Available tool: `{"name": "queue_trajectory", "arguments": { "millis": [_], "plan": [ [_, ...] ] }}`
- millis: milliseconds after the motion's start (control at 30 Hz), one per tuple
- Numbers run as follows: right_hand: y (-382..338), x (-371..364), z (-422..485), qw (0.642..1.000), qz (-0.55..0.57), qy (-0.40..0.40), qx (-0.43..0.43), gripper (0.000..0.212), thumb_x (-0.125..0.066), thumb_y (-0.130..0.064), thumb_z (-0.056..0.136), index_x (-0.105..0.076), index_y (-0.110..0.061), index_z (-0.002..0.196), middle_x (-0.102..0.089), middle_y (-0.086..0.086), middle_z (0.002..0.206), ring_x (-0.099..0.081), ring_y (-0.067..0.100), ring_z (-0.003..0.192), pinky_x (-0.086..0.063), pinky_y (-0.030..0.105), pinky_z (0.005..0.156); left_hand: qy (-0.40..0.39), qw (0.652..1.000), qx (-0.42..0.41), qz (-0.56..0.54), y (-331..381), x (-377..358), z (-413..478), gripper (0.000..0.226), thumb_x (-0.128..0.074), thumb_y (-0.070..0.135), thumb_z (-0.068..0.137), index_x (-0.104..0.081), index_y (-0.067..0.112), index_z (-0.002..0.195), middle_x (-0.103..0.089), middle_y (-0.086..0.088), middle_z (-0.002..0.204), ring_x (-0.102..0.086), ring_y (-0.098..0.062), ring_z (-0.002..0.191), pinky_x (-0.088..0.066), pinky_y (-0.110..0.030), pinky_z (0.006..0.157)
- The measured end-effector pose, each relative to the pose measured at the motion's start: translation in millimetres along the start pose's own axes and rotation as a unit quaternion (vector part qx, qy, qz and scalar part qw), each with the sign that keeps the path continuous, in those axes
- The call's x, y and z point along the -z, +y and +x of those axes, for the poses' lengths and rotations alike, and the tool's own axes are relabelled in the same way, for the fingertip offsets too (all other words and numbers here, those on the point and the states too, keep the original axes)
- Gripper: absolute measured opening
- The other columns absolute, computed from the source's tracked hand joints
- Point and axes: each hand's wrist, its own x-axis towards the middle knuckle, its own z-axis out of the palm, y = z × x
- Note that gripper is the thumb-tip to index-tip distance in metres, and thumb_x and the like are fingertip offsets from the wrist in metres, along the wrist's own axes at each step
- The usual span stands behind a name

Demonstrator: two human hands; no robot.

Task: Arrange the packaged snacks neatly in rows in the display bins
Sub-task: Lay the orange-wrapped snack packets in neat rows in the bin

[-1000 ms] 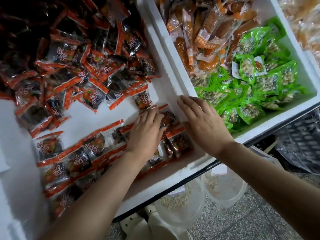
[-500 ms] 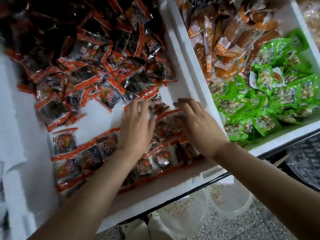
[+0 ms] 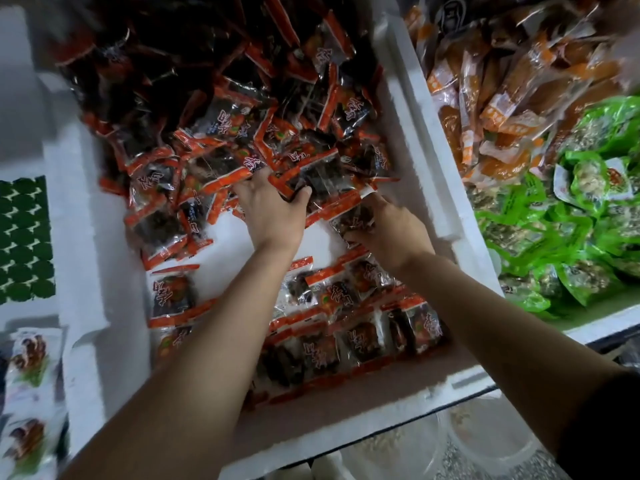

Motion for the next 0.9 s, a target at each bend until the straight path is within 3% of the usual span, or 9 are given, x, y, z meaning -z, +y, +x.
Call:
{"name": "queue_trajectory", "arguments": {
  "millis": [233,333,500,567,633,700,767,833,900],
  "plan": [
    [-6.2,6.2,-3.6,0.998,-0.038,0.016,0.038,0.037,-0.059,-0.039,0.089,-0.045,-0.020,0.118,-0.065,0.003,0.095,-0.061,0.027,0.084,-0.040,0.030,0.063,-0.109,0.987,-0.057,0.104,-2.3,7.0,10.4,0.047,-0.068,0.042,0.082,-0.053,0.018,0.119,-0.040,-0.009,0.125,-0.029,-0.025,0.128,-0.030,-0.033,0.103],
    [-4.9,12.0,1.2,0.997,-0.051,0.033,0.057,0.039,-0.058,-0.036,0.091,-0.041,-0.023,0.124,-0.067,0.004,0.099,-0.063,0.029,0.087,-0.044,0.032,0.064,-0.080,0.990,-0.094,0.061,-3.2,7.8,1.1,0.025,-0.070,0.035,0.081,-0.052,0.021,0.093,-0.035,-0.001,0.108,-0.031,-0.020,0.119,-0.031,-0.032,0.102],
    [-7.4,32.3,-1.8,0.992,-0.045,0.077,0.087,0.041,-0.063,-0.036,0.087,-0.043,-0.017,0.117,-0.068,0.007,0.101,-0.064,0.031,0.085,-0.049,0.035,0.067,0.009,0.992,-0.121,-0.037,3.1,20.0,-13.1,0.023,-0.069,0.026,0.084,-0.050,0.018,0.074,-0.036,0.000,0.097,-0.035,-0.016,0.101,-0.029,-0.021,0.087],
    [-10.5,41.6,-9.7,0.990,0.003,0.096,0.105,0.038,-0.066,-0.033,0.086,-0.045,-0.016,0.111,-0.068,0.006,0.101,-0.064,0.031,0.085,-0.048,0.035,0.066,0.040,0.987,-0.130,-0.087,9.0,30.7,-17.5,0.026,-0.067,0.028,0.085,-0.047,0.022,0.070,-0.039,0.003,0.094,-0.044,-0.023,0.100,-0.037,-0.030,0.089],
    [-13.1,46.2,-18.2,0.988,0.076,0.090,0.102,0.033,-0.068,-0.030,0.085,-0.044,-0.018,0.103,-0.066,-0.002,0.095,-0.063,0.022,0.080,-0.048,0.030,0.064,0.030,0.978,-0.132,-0.156,15.3,44.4,-23.9,0.028,-0.062,0.028,0.090,-0.043,0.026,0.069,-0.045,0.006,0.089,-0.054,-0.023,0.083,-0.046,-0.034,0.075],
    [-14.6,45.3,-24.4,0.974,0.222,0.035,0.041,0.031,-0.069,-0.028,0.084,-0.048,-0.019,0.105,-0.064,-0.008,0.094,-0.062,0.010,0.077,-0.048,0.020,0.064,0.010,0.971,-0.139,-0.194,17.2,56.2,-31.7,0.027,-0.053,0.020,0.096,-0.043,0.025,0.072,-0.049,0.006,0.077,-0.050,-0.010,0.067,-0.041,-0.018,0.063],
    [-17.1,41.8,-29.2,0.917,0.392,-0.046,-0.055,0.035,-0.068,-0.029,0.083,-0.056,-0.015,0.113,-0.068,-0.001,0.098,-0.065,0.013,0.087,-0.051,0.024,0.077,-0.004,0.973,-0.132,-0.189,13.4,64.4,-39.2,0.026,-0.047,0.015,0.099,-0.045,0.026,0.075,-0.048,0.009,0.071,-0.043,-0.002,0.064,-0.035,-0.013,0.060],
    [-19.3,41.1,-33.3,0.883,0.452,-0.081,-0.096,0.034,-0.065,-0.030,0.086,-0.059,-0.016,0.116,-0.069,0.002,0.101,-0.065,0.016,0.091,-0.049,0.032,0.083,-0.024,0.974,-0.103,-0.198,4.6,69.3,-46.2,0.027,-0.043,0.015,0.100,-0.047,0.027,0.075,-0.050,0.007,0.078,-0.045,0.001,0.068,-0.038,-0.010,0.066],
    [-24.4,42.9,-38.4,0.879,0.459,-0.097,-0.086,0.030,-0.060,-0.028,0.089,-0.059,-0.016,0.117,-0.068,0.001,0.102,-0.065,0.012,0.090,-0.048,0.026,0.078,-0.040,0.971,-0.071,-0.227,-6.7,72.2,-51.3,0.030,-0.043,0.017,0.100,-0.049,0.031,0.074,-0.052,0.003,0.082,-0.050,-0.006,0.078,-0.047,-0.024,0.081]
  ]
}}
